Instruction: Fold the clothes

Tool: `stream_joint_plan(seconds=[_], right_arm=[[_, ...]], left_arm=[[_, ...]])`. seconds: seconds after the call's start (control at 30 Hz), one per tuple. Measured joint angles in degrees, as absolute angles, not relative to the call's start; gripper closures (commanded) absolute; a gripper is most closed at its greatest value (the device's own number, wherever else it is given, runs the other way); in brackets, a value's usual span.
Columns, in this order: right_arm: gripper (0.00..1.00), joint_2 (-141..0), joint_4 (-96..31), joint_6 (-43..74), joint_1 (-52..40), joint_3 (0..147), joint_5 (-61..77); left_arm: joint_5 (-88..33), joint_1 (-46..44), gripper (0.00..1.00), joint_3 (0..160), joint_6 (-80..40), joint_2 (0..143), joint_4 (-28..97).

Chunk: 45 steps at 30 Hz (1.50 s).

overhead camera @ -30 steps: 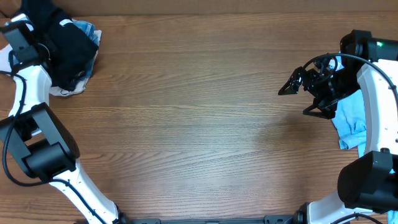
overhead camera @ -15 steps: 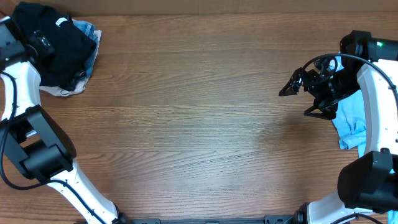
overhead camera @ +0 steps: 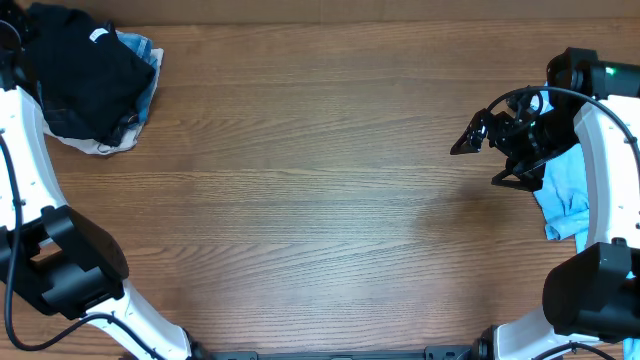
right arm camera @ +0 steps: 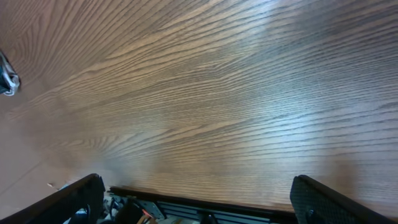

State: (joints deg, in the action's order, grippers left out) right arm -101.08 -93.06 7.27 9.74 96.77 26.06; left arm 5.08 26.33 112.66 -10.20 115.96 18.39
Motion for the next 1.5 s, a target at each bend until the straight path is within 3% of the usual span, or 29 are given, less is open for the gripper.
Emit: stream_joint_plan(seconds=[0.53, 0.87, 1.23, 1.5], right_arm=[[0.00, -101.1, -94.1, 7.3, 9.7, 96.8, 25.9], [0.00, -101.1, -94.6, 7.3, 9.7, 96.8, 25.9], [0.00, -101.1, -94.5, 6.0, 9.7, 96.8, 25.5], [0.00, -101.1, -94.5, 5.1, 9.8, 96.8, 25.5]], left_arm=[[8.9, 27.2, 0.96, 112.6, -8.5, 136.6, 14.9], [8.8, 27.0, 0.96, 117.5, -7.1, 135.4, 21.8], [2.1, 23.9, 0.96, 121.4, -8.0, 122.7, 28.6], [1.0, 22.0, 0.96, 121.5, -8.7, 128.0, 34.0]])
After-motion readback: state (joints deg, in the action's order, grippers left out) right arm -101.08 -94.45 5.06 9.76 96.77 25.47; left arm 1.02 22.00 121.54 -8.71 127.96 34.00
